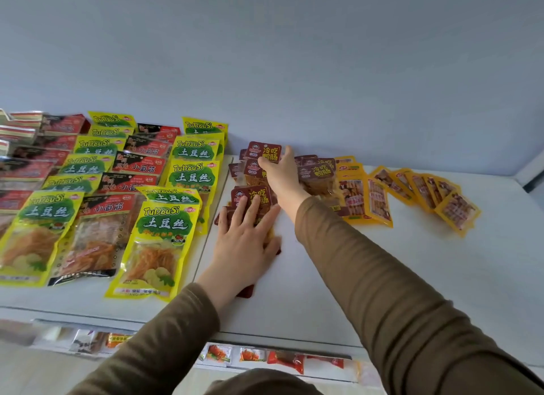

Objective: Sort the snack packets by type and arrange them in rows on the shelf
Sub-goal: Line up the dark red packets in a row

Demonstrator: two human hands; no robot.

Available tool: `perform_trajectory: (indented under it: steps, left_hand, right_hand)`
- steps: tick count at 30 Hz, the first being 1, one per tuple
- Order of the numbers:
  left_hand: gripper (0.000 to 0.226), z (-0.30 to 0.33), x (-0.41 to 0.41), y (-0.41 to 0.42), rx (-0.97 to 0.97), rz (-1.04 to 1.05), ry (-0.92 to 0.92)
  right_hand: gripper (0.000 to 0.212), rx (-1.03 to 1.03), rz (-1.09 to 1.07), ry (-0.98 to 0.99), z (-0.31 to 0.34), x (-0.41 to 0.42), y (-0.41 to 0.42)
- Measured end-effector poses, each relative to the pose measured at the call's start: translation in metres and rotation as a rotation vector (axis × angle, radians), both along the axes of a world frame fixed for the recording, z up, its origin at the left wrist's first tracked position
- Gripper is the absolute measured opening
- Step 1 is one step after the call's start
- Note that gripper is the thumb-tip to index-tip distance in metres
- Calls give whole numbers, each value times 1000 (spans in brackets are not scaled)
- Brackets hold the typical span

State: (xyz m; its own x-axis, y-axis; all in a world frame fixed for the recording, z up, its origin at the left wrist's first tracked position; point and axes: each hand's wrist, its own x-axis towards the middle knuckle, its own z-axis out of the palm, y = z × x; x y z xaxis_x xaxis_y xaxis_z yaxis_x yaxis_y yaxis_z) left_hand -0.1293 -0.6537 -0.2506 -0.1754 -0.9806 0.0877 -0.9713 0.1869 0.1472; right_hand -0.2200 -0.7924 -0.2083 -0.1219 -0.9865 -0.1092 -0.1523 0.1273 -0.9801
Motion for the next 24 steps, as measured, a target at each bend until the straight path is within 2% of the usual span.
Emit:
perform_trajectory:
  steps: [2, 3, 8, 9, 11, 13, 17, 21, 24]
  left_hand:
    - [68, 1, 2, 1, -5, 9, 19]
    - [69, 1, 2, 1, -5, 12, 30]
    - [68, 7, 4, 6, -44, 39, 130]
    - [66, 8, 6, 8, -47, 53, 168]
    - [65, 7, 9, 13, -43, 63, 211]
    - [69, 5, 11, 19, -54, 49, 164]
    - [75, 2, 16, 26, -61, 65, 44]
    - [78, 0, 19, 30, -18, 56, 37]
    - [79, 0, 18, 33, -3, 69, 38]
  right_hand:
    - [77, -34, -30, 33, -1, 3, -4]
    - [72, -37, -33, 28, -2, 4, -7]
    - [9, -117, 16, 137, -8, 1, -15]
    - [2, -151, 23, 141, -9, -1, -13]
    - [13, -220, 43, 180, -10, -5, -6]
    - [22, -282, 94, 293, -12, -10, 5]
    - [34, -171, 223, 551, -16, -19, 19]
    - [55, -144, 233, 562, -10, -20, 20]
    - [41, -164, 198, 539, -7, -16, 9]
